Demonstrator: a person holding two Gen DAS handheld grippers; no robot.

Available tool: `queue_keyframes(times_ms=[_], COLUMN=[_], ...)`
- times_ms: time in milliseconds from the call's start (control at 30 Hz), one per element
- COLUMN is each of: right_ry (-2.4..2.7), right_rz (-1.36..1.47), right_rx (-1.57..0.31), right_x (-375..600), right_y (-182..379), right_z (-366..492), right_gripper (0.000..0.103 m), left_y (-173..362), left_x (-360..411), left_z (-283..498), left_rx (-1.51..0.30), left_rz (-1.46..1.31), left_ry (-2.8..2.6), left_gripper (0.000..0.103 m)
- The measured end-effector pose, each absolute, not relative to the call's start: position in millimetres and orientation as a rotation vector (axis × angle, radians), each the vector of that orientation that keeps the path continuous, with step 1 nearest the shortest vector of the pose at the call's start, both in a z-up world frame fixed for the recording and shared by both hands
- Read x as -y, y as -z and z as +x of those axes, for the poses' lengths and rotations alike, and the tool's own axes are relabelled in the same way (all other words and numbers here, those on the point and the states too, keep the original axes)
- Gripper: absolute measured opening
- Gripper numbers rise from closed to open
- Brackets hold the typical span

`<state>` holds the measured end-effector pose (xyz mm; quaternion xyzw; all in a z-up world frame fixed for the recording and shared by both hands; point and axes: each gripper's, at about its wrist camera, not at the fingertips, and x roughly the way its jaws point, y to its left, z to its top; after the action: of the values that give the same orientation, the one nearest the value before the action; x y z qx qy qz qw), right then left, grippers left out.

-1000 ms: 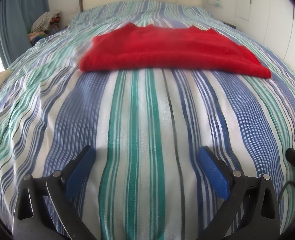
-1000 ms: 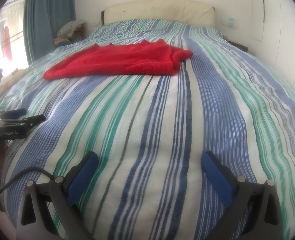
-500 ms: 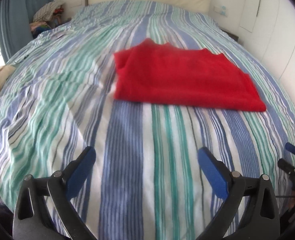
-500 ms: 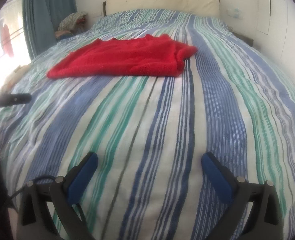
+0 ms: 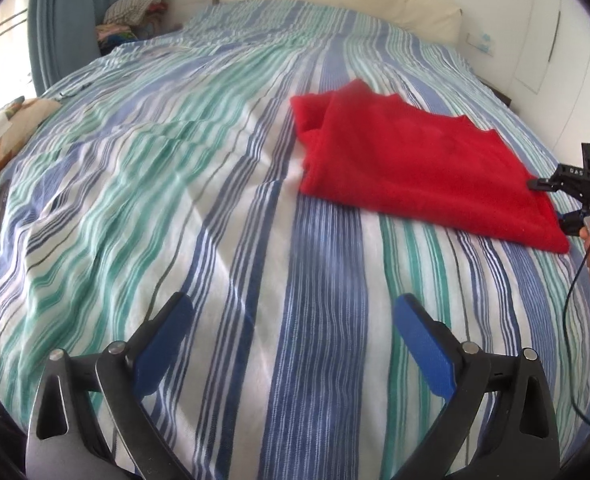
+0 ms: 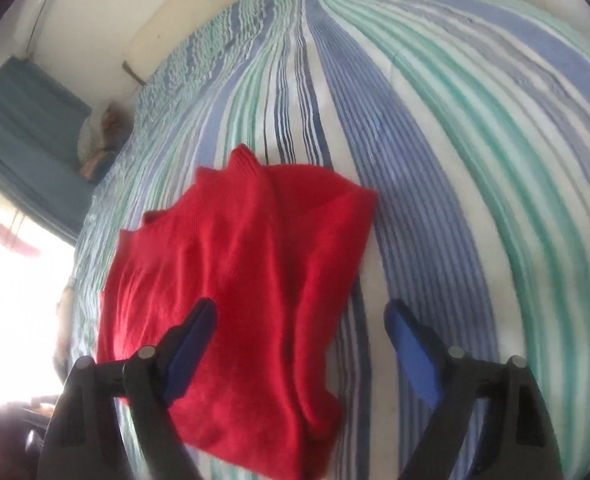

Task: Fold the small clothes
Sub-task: 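Grasp one end of the folded sweater with the right gripper and fold it over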

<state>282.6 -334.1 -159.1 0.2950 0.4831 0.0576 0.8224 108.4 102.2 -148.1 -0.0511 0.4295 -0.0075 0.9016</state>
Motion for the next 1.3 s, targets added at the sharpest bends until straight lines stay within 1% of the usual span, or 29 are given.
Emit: queue_keyframes(times_ms=[33,67,100,267,333,400,500,633,667,700,733,800,833,900,1000,1067,1100,1133,1167,1300], right_ry=[-0.130,-0.123,-0.119,-0.216,-0.284,-0.346,-0.414,-0.429,-0.434,-0.470,-0.526,-0.639,-0.670,-0.702,-0.672,-0.590,-0.560,-0.555,-0.557,-0.575], right_rz=[0.656,0.631,0.588,0.475,0.430,0.390,0.340,0.261,0.263,0.305,0.393,0.629,0.697,0.693,0.504,0.297,0.222,0.178,0.140,0.006], right_rx=[-1.065,-1.077,-1.067,-0.960,-0.950,-0.952,-0.972,-1.034,-1.049,-1.074,-1.117,-1.195,-1.194,-1.134,-1.019,-1.000,-1.002,-1.024,-1.056,-1.138], right_x=[329.9,323.3,315.4,253.6,215.0,172.6,111.7,47.6,36.9,29.6,26.0,28.4,31.4,40.7,58.7,58.9,57.3,52.9,44.8,-5.1], right_y=[168.9,170.1,164.5,96.4,71.2,57.4,55.4,88.5,99.3,112.5,126.6,149.3,151.3,137.3,99.5,86.0,87.7,95.4,107.2,167.2], right_z=[288.6,292.1,294.2,296.8,305.4,317.9,342.3,357.6,360.3,361.6,364.3,363.2,359.1,348.7,333.4,325.7,320.6,317.2,314.0,299.7], right_gripper=[0.058,0.039,0.009,0.009,0.009,0.009,0.009,0.010,0.011,0.019,0.034,0.058,0.058,0.058,0.058,0.057,0.051,0.040,0.037,0.031], left_y=[147.8,147.1,146.0,143.4,145.9,148.4,150.4,151.4,152.2,152.9,153.4,152.7,151.9,150.3,148.9,149.5,150.3,151.1,152.0,153.0], left_x=[-106.9,-112.0,-117.7,-151.1,-165.7,-180.6,-196.9,-205.2,-206.3,-207.1,-207.9,-209.5,-210.4,-212.1,-212.8,-213.1,-212.9,-212.6,-212.1,-209.1], left_z=[110.6,112.0,113.2,120.8,123.3,120.8,115.4,112.1,112.2,112.1,112.6,112.1,112.0,111.2,110.9,111.8,111.5,111.9,112.0,109.5], left_rx=[-0.889,-0.890,-0.888,-0.867,-0.864,-0.862,-0.859,-0.860,-0.864,-0.868,-0.872,-0.870,-0.868,-0.860,-0.854,-0.858,-0.861,-0.866,-0.870,-0.873], left_rz=[-0.128,-0.152,-0.179,-0.295,-0.332,-0.386,-0.441,-0.436,-0.438,-0.442,-0.446,-0.450,-0.452,-0.457,-0.459,-0.467,-0.474,-0.481,-0.485,-0.467], left_ry=[0.010,0.002,-0.008,-0.077,-0.123,-0.160,-0.181,-0.196,-0.197,-0.198,-0.200,-0.203,-0.202,-0.198,-0.192,-0.182,-0.177,-0.172,-0.170,-0.174], left_gripper=[0.101,0.101,0.101,0.101,0.101,0.101,0.101,0.101,0.101,0.101,0.101,0.101,0.101,0.101,0.101,0.101,0.101,0.101,0.101,0.101])
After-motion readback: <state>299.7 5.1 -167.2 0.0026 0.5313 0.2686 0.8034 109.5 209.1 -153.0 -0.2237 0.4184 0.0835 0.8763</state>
